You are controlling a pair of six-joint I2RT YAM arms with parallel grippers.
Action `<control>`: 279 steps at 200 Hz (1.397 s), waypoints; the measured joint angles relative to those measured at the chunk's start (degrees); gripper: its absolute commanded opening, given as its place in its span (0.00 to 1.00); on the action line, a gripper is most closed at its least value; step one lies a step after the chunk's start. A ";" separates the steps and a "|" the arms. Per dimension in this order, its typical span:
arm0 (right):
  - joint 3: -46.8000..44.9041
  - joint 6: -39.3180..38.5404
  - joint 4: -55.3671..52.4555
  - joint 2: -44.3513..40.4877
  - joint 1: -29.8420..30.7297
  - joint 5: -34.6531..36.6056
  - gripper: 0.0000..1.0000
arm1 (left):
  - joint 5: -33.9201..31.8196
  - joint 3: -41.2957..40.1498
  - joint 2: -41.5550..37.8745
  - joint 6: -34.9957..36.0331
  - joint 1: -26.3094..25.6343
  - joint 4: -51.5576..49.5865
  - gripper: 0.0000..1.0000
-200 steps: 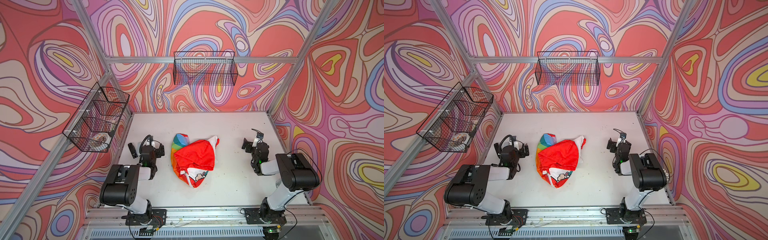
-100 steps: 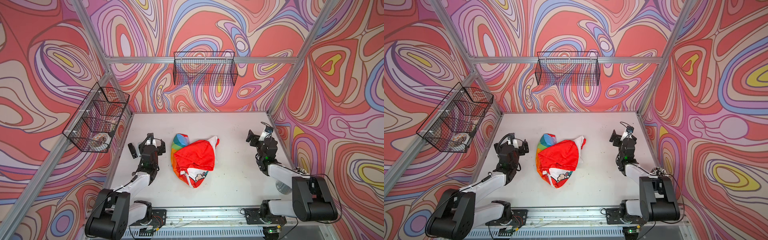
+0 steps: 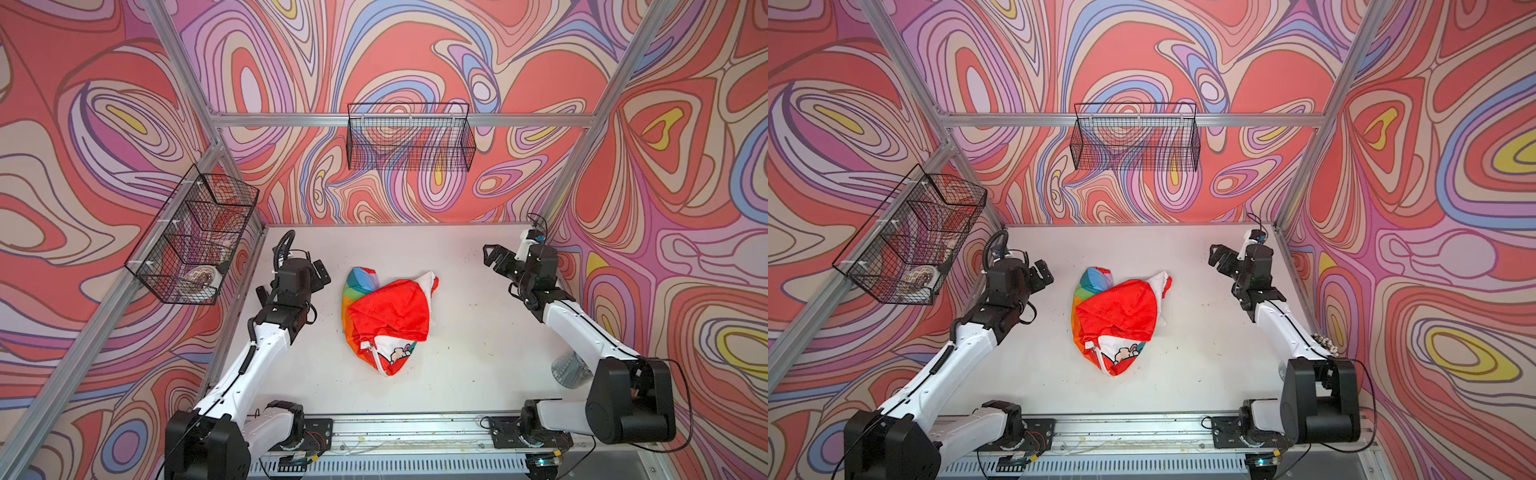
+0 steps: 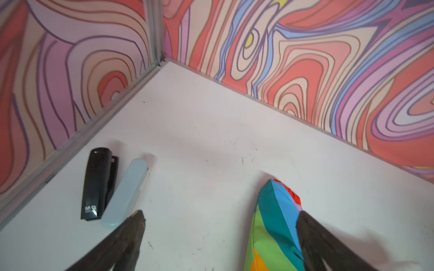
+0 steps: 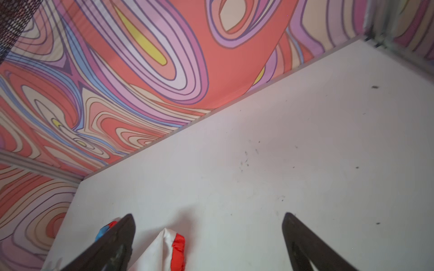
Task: Unzip the jacket
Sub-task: Flatten out the jacket at the center of the board.
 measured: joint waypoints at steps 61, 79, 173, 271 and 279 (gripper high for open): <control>7.78 -2.84 -6.64 8.13 10.21 -10.56 0.96 | 7.15 5.25 1.40 0.07 -14.64 -5.66 1.00; 12.22 -6.01 -10.23 11.56 14.95 -11.58 0.95 | 8.35 6.51 2.64 0.26 -17.22 -6.82 0.97; 17.70 -22.21 -25.18 14.78 32.54 -8.70 0.89 | 9.84 0.31 -7.45 -6.14 -18.03 -17.70 0.88; 36.65 -33.00 -40.72 28.72 32.33 -1.09 0.87 | 30.32 -9.07 -10.19 -12.09 -9.73 -10.29 0.98; 37.90 -33.70 -41.83 29.83 32.30 -1.31 0.86 | 30.93 -9.31 -10.19 -12.35 -9.73 -9.90 0.99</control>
